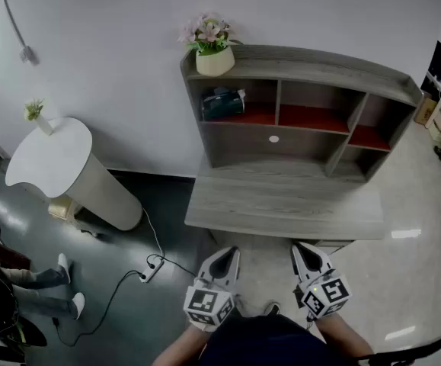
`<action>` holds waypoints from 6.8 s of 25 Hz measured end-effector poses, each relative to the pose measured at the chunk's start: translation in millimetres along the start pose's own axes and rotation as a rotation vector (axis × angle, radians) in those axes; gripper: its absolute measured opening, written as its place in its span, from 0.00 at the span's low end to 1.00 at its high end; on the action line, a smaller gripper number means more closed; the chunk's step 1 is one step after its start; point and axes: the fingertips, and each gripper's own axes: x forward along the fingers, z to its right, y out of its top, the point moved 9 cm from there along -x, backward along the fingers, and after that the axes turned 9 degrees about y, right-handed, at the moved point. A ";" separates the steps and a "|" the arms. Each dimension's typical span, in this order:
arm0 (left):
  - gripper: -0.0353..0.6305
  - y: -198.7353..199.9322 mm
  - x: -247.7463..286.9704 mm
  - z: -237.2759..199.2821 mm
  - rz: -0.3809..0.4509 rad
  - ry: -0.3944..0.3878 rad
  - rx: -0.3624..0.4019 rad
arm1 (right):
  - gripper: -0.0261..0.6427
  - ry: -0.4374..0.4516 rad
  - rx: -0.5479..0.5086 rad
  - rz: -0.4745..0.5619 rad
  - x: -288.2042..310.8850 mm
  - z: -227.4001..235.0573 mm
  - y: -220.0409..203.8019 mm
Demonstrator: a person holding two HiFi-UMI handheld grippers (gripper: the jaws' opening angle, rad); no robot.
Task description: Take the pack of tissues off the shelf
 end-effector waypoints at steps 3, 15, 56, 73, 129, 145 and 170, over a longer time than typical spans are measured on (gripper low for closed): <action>0.08 2.3 -7.2 -16.9 0.005 0.033 0.000 | 0.06 0.006 -0.005 -0.002 4.5 -10.7 0.1; 0.08 12.9 -7.3 -38.7 0.021 0.026 0.035 | 0.06 -0.029 0.004 0.006 21.6 -18.2 2.6; 0.08 44.5 122.4 -97.6 0.035 0.096 0.098 | 0.06 -0.044 0.040 0.004 128.9 104.9 27.5; 0.08 55.4 172.2 -73.8 0.010 0.204 0.130 | 0.06 0.052 0.074 -0.015 152.8 174.9 35.8; 0.46 150.7 445.4 -181.2 -0.300 0.029 1.185 | 0.06 -0.195 0.074 0.020 178.1 154.5 48.7; 0.25 149.8 464.6 -191.5 -0.373 -0.024 1.093 | 0.06 -0.201 0.104 0.012 167.4 156.9 40.3; 0.19 157.1 408.8 -168.8 -0.194 0.039 1.231 | 0.06 -0.123 0.116 -0.012 169.9 147.4 31.8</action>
